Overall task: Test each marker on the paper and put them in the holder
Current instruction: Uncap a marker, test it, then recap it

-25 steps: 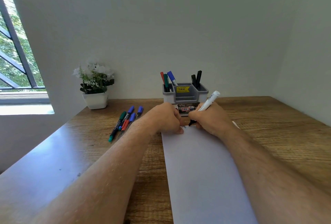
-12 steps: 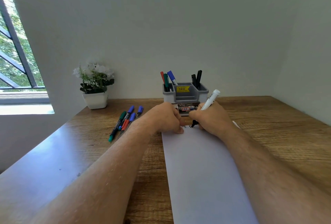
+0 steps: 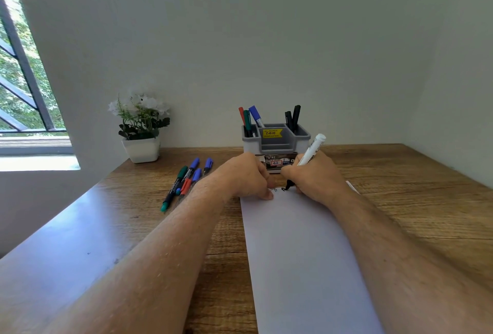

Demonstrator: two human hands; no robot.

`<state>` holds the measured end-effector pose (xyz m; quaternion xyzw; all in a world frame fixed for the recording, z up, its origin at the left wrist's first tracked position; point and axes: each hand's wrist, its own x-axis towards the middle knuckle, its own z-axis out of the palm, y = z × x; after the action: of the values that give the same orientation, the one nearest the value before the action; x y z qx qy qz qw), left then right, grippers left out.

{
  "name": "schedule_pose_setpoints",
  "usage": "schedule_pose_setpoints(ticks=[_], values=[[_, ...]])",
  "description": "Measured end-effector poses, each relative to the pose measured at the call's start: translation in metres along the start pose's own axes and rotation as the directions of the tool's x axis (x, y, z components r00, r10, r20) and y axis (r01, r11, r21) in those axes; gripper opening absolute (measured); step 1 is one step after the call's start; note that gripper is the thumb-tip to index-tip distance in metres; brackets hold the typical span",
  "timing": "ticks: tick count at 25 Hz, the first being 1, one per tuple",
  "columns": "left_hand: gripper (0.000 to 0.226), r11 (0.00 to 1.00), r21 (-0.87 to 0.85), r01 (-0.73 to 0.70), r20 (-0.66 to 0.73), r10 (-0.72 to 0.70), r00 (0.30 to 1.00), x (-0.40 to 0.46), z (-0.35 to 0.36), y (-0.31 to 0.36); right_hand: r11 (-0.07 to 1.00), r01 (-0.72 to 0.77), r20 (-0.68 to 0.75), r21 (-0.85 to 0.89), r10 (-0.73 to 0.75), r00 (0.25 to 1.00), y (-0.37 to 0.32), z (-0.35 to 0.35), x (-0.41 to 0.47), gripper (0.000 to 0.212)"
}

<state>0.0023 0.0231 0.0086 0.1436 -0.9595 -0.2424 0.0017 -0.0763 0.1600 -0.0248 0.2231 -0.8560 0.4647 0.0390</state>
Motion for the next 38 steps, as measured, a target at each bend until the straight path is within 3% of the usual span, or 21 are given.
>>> schedule_pose_setpoints(ticks=[3,7,13,18,19,21,24,27,30,32,35,38], values=[[0.030,1.000,-0.003,0.005,-0.003,-0.005,1.000,-0.002,-0.001,0.001,1.000,0.003,0.031,-0.003,-0.003,1.000,-0.001,0.002,0.000,0.027],[0.029,1.000,0.000,0.002,-0.001,-0.002,1.000,-0.003,-0.001,0.002,0.999,-0.034,-0.076,0.028,0.036,0.996,-0.001,0.001,0.001,0.026],[0.022,1.000,-0.015,-0.018,-0.017,0.018,1.000,-0.006,-0.002,0.002,0.997,-0.064,-0.103,0.046,0.068,0.992,-0.003,0.000,0.001,0.025],[0.028,0.957,-0.291,0.011,-0.160,-0.060,0.985,-0.017,-0.016,0.015,0.907,-0.036,-0.065,0.419,0.069,0.996,-0.014,-0.004,0.001,0.021],[0.029,0.902,-0.432,0.005,-0.172,-0.088,0.981,-0.019,-0.021,0.016,0.855,-0.028,-0.034,0.518,0.053,0.998,-0.016,-0.005,0.001,0.022],[0.037,0.700,-0.709,-0.083,-0.232,-0.121,0.965,-0.022,-0.024,0.014,0.752,-0.031,0.034,0.659,0.012,0.999,-0.019,-0.007,0.000,0.025],[0.041,0.510,-0.841,-0.182,-0.301,-0.160,0.940,-0.023,-0.022,0.007,0.647,-0.043,0.089,0.761,-0.040,0.995,-0.021,-0.009,0.000,0.019],[0.039,0.402,-0.896,-0.188,-0.306,-0.253,0.918,-0.019,-0.027,0.010,0.543,-0.069,0.123,0.837,-0.063,0.990,-0.024,-0.011,-0.003,0.008],[0.034,0.285,-0.945,-0.159,-0.253,-0.330,0.910,-0.017,-0.028,0.009,0.487,-0.091,0.145,0.869,-0.073,0.987,-0.025,-0.014,-0.005,0.031],[0.034,0.197,-0.956,-0.217,-0.272,-0.321,0.907,-0.016,-0.024,0.005,0.485,-0.089,0.146,0.870,-0.080,0.986,-0.026,-0.014,-0.006,0.024],[0.034,0.165,-0.955,-0.247,-0.287,-0.305,0.908,-0.016,-0.018,0.004,0.506,-0.101,0.157,0.857,-0.070,0.985,-0.027,-0.012,-0.005,0.018],[0.032,0.167,-0.953,-0.252,-0.290,-0.275,0.917,-0.014,-0.018,0.006,0.543,-0.094,0.145,0.835,-0.052,0.988,-0.027,-0.010,-0.004,0.027]])
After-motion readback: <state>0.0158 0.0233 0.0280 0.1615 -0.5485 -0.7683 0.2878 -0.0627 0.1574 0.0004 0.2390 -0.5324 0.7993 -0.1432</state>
